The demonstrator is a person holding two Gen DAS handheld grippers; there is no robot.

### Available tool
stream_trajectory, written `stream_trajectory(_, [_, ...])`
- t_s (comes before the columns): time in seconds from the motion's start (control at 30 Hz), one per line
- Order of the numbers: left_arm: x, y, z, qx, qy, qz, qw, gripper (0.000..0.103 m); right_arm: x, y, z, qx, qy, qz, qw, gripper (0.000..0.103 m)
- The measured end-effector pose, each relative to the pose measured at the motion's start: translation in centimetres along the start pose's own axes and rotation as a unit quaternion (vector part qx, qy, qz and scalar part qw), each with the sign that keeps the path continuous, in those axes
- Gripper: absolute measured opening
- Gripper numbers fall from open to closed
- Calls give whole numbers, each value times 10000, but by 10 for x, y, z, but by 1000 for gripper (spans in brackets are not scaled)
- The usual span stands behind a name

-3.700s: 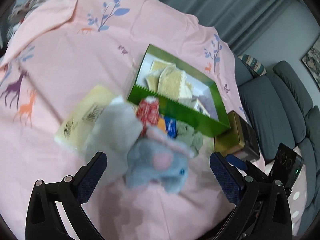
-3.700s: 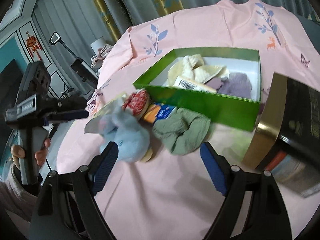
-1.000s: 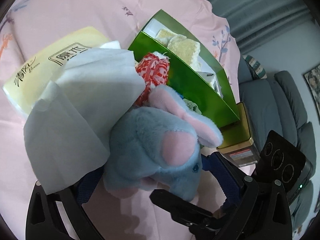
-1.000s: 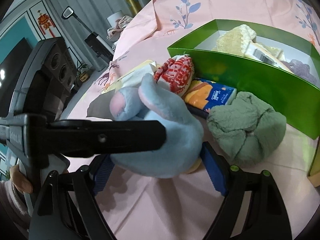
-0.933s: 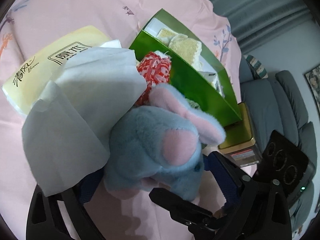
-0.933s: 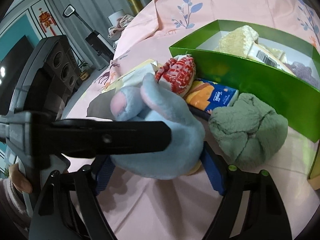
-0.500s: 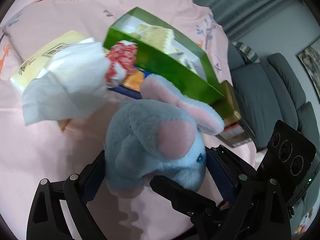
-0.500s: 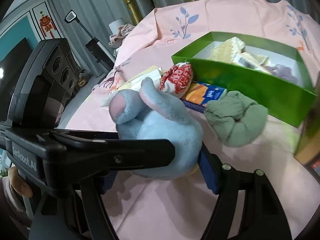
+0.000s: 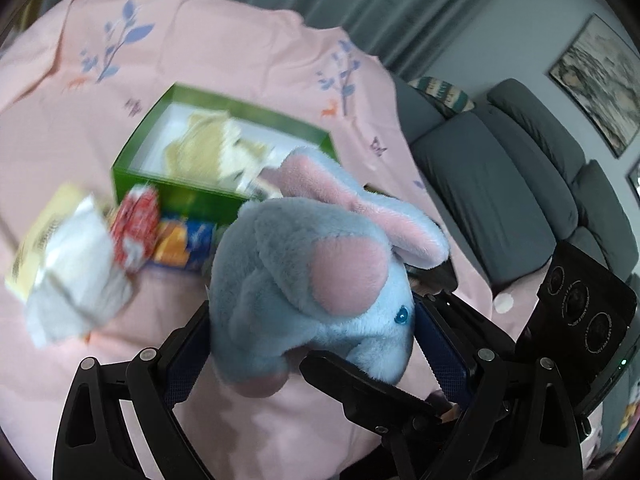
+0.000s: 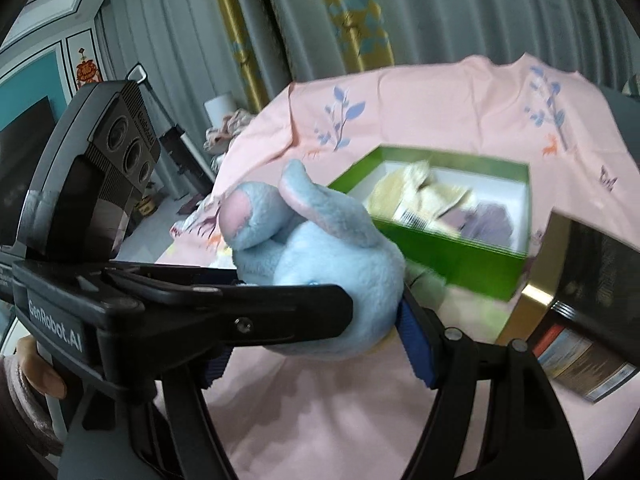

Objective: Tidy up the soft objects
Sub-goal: 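Lift the plush bunny with the left tool over the green box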

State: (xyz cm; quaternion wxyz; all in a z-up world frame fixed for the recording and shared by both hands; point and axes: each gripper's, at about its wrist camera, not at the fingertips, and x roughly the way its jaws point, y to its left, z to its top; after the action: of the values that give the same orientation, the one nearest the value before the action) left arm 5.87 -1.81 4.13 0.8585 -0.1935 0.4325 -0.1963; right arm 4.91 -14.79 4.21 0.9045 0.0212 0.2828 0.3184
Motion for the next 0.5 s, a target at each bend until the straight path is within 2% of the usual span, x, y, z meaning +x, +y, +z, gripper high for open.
stream_trajectory(0.2, [5, -11, 32, 171, -94, -97, 9998, 95, -6, -19, 26, 35, -300, -120, 9995, 71])
stream_trajectory(0.5, [19, 0, 79, 215, -135, -23, 9997, 95, 24, -43, 65, 49, -405, -142, 9991, 71])
